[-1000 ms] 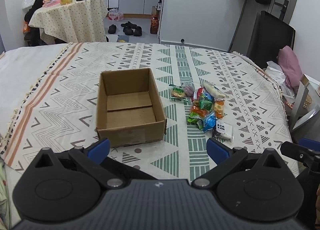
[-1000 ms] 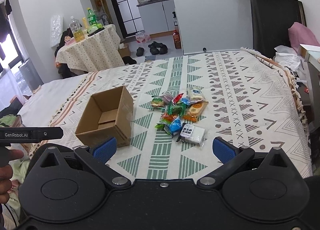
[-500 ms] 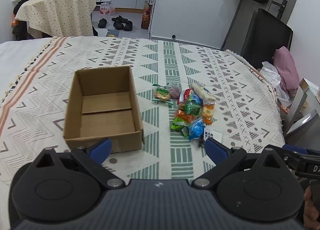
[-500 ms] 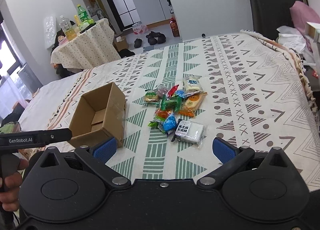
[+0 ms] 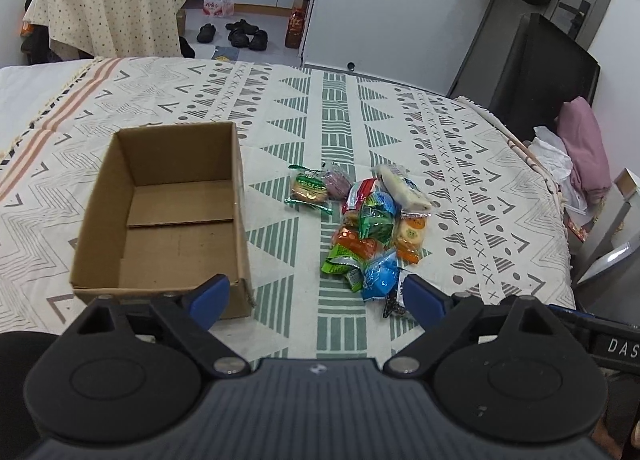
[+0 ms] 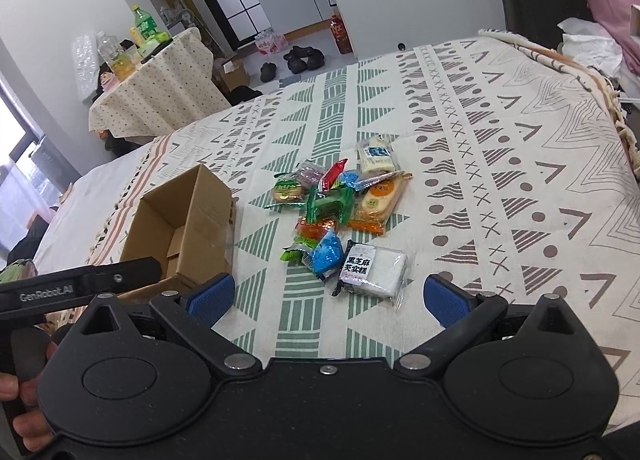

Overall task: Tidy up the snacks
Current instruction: 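Reach the left gripper to the blue packet while the right grasps the white cake packet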

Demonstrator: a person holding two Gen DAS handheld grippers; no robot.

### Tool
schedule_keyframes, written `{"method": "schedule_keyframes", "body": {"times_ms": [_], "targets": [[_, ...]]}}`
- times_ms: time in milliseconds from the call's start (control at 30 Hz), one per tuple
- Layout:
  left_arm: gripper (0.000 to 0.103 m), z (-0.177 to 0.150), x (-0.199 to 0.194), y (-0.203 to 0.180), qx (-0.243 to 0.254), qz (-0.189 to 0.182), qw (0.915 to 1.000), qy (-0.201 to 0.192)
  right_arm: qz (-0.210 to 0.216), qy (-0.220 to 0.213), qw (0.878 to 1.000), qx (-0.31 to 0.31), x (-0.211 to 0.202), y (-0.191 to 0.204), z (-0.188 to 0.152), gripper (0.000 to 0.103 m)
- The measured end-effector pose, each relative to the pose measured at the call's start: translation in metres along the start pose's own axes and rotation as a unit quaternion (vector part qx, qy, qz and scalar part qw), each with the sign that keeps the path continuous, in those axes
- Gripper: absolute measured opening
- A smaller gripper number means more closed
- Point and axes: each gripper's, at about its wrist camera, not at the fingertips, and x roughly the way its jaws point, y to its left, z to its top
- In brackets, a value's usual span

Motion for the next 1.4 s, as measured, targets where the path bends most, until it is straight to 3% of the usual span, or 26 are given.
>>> {"method": "schedule_keyframes", "body": {"times_ms": [133,767,1067,1400], "targets": [[0.088,0.002,0.014,-0.009,-0.002,-0.002,1.0000,0.008,-0.003,0.003,1.000,0.017,0.011,-0.007,0.008,0.100],[0.044,0.002,0.102,-0.040,-0.030,-0.038,0.9961,0.073,0.008,0.043,0.993,0.105,0.068,-0.054,0.009,0.086],[0.040,0.001,0.142,-0.045,-0.043,-0.052,0.9926,0.101,0.011,0.064,0.988,0.139,0.090,-0.073,0.008,0.073],[0.038,0.001,0.184,-0.038,-0.075,-0.055,0.9855,0.142,0.012,0.097,0.986,0.137,0.116,-0.079,0.006,0.070]]}}
